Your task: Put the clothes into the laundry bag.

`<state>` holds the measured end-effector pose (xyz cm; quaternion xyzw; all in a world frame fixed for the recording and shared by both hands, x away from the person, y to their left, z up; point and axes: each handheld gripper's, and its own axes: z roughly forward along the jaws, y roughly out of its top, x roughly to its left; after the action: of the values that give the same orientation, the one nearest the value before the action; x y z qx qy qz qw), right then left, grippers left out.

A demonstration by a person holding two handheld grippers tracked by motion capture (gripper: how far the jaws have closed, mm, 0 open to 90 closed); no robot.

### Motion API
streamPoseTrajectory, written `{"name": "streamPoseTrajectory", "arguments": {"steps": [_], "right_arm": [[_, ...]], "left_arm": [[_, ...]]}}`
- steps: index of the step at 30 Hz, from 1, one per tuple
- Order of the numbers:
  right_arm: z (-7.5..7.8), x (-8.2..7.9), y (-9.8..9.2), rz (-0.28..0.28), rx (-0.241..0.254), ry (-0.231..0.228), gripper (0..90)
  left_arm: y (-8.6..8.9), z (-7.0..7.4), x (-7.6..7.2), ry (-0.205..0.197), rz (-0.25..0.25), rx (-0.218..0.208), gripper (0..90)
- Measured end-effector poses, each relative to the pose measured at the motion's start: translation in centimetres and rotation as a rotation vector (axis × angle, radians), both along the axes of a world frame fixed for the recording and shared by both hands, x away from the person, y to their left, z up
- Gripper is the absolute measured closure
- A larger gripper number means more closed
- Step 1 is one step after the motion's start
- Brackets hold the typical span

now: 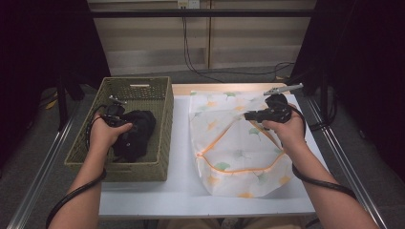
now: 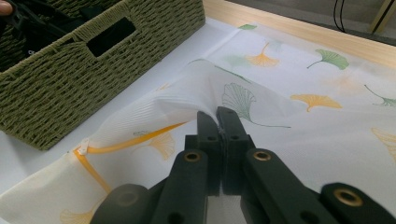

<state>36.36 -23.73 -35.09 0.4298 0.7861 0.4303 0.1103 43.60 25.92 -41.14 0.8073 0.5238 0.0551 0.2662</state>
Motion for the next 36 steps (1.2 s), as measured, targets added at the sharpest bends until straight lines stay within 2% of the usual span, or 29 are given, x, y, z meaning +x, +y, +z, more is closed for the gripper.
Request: {"name": "streamPoseTrajectory", "arguments": {"steps": [3,5,6,7,14,16,22,25,28,32,33,36], "right_arm": [[0.0,0.0,0.0,0.004,0.004,0.001,89.9],[0.0,0.1,0.1,0.002,0.002,0.002,89.9],[-0.1,0.1,0.1,0.002,0.002,0.003,89.9],[-0.1,0.1,0.1,0.002,0.003,0.002,89.9],[-0.3,0.1,-0.1,0.003,0.003,0.006,89.9],[-0.3,0.1,-0.1,-0.002,0.002,0.006,89.9],[-0.4,0.1,-0.1,0.0,0.004,0.004,89.9],[-0.4,0.1,-0.1,0.001,0.004,0.004,89.9],[-0.4,0.1,-0.1,0.0,0.005,0.003,89.9],[-0.4,0.1,-0.1,-0.001,0.006,0.002,90.0],[-0.4,0.1,-0.1,-0.001,0.006,0.002,89.9],[-0.4,0.1,-0.1,-0.001,0.007,0.001,89.9]], "left_arm": [[-0.2,-0.4,0.1,-0.002,0.004,-0.015,3.8],[-0.2,-0.7,0.2,-0.001,-0.004,-0.001,3.6],[-0.3,-0.9,0.3,-0.003,0.008,-0.018,3.5],[-0.2,-1.0,0.4,0.002,-0.008,-0.004,3.4],[-0.4,-2.0,0.6,0.005,0.008,0.002,0.6],[-0.5,-2.4,0.7,0.007,0.007,0.025,0.3],[-0.5,-2.7,0.9,0.02,0.02,0.046,1.4],[-0.6,-2.9,1.0,0.027,0.008,0.07,1.1],[-0.6,-3.1,1.1,0.034,0.002,0.078,2.2],[-0.8,-3.3,1.0,0.021,0.012,0.07,5.5],[-0.7,-3.3,1.0,0.031,-0.013,0.078,6.8],[-0.7,-3.4,1.0,0.026,-0.03,0.076,10.4]]}}
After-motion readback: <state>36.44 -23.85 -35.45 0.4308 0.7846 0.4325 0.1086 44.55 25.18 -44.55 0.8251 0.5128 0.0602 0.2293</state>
